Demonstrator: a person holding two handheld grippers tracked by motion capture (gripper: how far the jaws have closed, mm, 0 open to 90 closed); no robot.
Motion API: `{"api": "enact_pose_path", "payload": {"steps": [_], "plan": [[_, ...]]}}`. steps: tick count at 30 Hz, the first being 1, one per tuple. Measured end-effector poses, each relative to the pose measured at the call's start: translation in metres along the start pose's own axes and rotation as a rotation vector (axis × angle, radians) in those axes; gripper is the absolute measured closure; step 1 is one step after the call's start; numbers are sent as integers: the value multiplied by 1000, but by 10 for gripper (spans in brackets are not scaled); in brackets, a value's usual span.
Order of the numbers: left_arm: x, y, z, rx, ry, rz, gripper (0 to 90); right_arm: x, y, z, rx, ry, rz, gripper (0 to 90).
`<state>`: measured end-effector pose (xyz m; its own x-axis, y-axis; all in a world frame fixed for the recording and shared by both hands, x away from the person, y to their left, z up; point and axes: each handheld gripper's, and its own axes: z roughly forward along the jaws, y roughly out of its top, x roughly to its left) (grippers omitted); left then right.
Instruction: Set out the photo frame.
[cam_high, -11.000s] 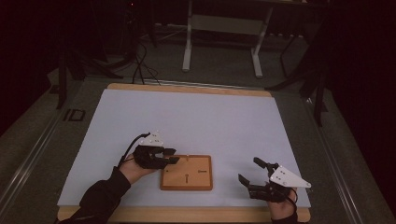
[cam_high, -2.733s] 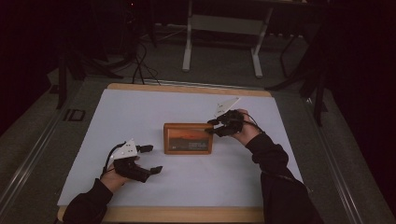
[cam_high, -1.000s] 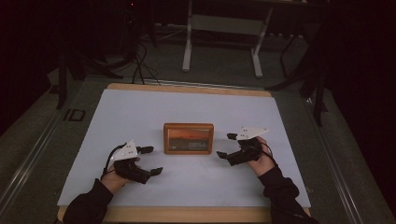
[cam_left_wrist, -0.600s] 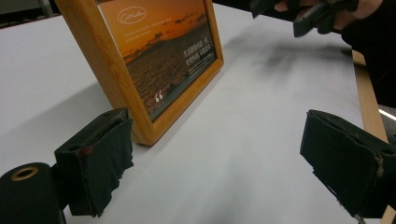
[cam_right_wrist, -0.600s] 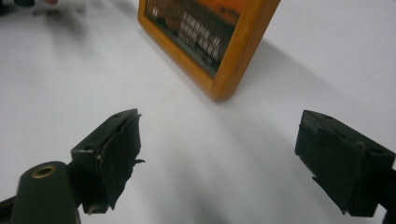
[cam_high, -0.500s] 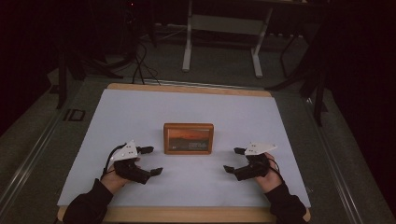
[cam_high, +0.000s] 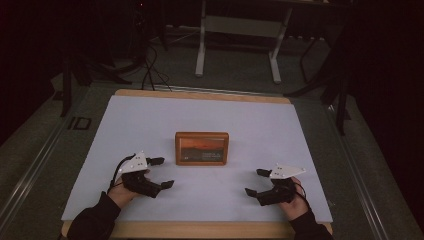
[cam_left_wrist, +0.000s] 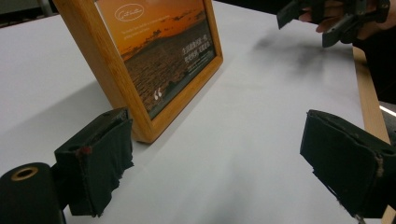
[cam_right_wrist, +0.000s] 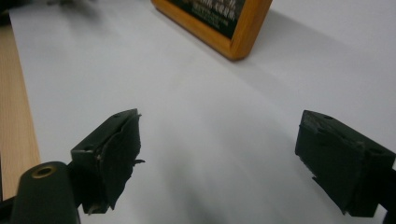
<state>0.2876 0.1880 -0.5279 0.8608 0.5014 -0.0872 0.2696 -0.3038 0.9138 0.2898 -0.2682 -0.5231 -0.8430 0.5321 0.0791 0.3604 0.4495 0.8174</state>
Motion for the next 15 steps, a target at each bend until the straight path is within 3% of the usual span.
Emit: {"api": "enact_pose_path", "payload": {"steps": [4, 8, 15], "plan": [[0, 0, 0, 1, 0, 1, 96, 1, -5, -5, -9, -1, 12, 138], [1, -1, 1, 5, 1, -2, 96, 0, -11, -9, -36, 0, 60, 134], [1, 0, 1, 3, 0, 4, 96, -6, -14, -7, -41, -15, 70, 133]]}}
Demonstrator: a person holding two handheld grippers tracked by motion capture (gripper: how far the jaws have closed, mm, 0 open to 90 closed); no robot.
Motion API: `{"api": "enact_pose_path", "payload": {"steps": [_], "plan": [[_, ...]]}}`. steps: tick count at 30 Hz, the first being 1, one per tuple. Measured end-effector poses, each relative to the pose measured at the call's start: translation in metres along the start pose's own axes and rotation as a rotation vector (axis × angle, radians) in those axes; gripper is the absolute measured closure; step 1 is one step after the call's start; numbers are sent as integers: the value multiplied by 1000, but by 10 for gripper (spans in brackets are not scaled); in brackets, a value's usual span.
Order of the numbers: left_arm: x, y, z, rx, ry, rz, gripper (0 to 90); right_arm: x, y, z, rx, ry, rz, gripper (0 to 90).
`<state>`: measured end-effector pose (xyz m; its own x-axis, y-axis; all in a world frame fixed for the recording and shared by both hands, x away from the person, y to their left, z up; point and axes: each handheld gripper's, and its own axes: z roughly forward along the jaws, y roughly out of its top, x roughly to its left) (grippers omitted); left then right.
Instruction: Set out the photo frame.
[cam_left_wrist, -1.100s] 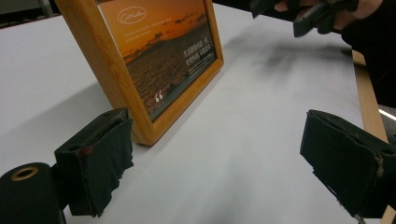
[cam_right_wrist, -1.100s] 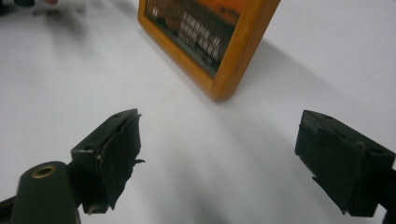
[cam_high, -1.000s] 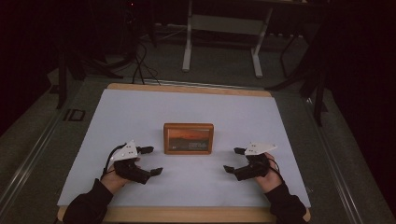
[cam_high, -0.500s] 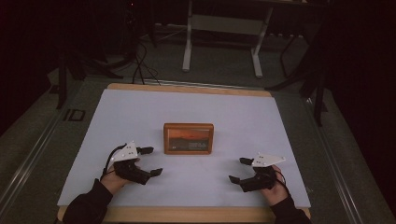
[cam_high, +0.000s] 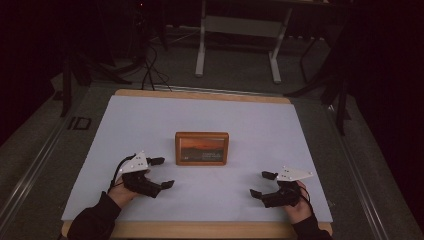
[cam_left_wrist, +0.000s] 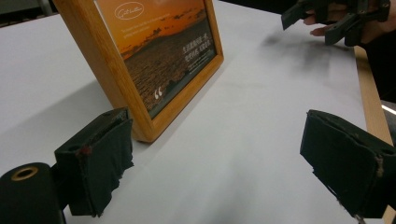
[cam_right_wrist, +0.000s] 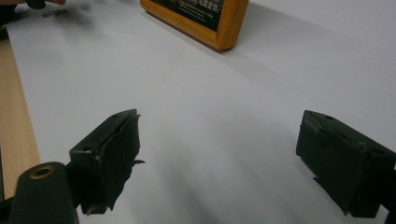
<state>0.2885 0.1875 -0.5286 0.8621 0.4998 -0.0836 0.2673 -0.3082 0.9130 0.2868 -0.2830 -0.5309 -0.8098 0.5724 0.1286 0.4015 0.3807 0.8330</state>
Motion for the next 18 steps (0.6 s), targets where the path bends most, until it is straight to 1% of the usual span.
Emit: {"api": "enact_pose_path", "payload": {"steps": [6, 11, 12, 18], "plan": [[0, -1, 0, 4, -2, 2, 96, -2, 0, 2, -3, 1, 3, 133], [0, -1, 0, 4, -4, 0, 96, -2, 0, 3, 3, 0, -6, 134], [0, -1, 0, 4, -3, -1, 96, -2, -1, 3, 3, 8, -4, 133], [1, -2, -1, 2, -1, -5, 96, -3, -1, 2, 8, 0, -5, 133]]}}
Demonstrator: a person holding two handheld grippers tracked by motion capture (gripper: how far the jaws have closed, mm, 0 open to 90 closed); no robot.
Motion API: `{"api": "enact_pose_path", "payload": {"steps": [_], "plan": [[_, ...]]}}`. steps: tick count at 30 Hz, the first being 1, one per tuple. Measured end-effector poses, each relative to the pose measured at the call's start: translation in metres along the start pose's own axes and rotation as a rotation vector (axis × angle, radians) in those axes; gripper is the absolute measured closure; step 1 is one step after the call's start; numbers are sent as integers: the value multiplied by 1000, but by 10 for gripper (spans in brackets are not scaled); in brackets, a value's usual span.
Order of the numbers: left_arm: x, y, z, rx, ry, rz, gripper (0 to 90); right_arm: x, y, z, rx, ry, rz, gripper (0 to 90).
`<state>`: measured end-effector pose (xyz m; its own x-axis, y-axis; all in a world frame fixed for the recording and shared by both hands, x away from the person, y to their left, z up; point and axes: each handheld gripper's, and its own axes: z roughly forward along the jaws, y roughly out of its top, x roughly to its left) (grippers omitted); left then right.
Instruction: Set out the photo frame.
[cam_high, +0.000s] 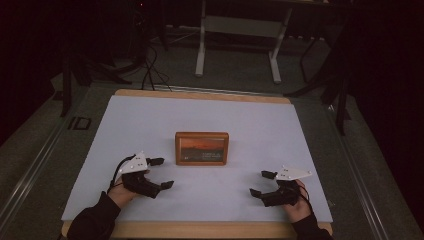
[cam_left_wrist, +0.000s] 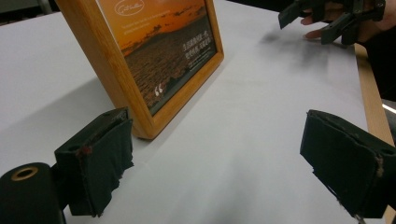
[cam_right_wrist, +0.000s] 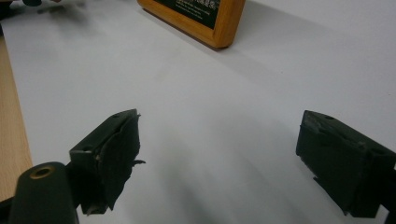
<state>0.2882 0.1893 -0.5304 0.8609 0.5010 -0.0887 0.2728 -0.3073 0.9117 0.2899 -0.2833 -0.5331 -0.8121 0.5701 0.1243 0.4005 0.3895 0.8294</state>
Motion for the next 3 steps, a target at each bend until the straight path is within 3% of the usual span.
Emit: {"api": "enact_pose_path", "payload": {"steps": [3], "plan": [[0, 0, -1, -2, 3, -1, 96, 0, 0, 0, 1, -6, -1, 133]]}}
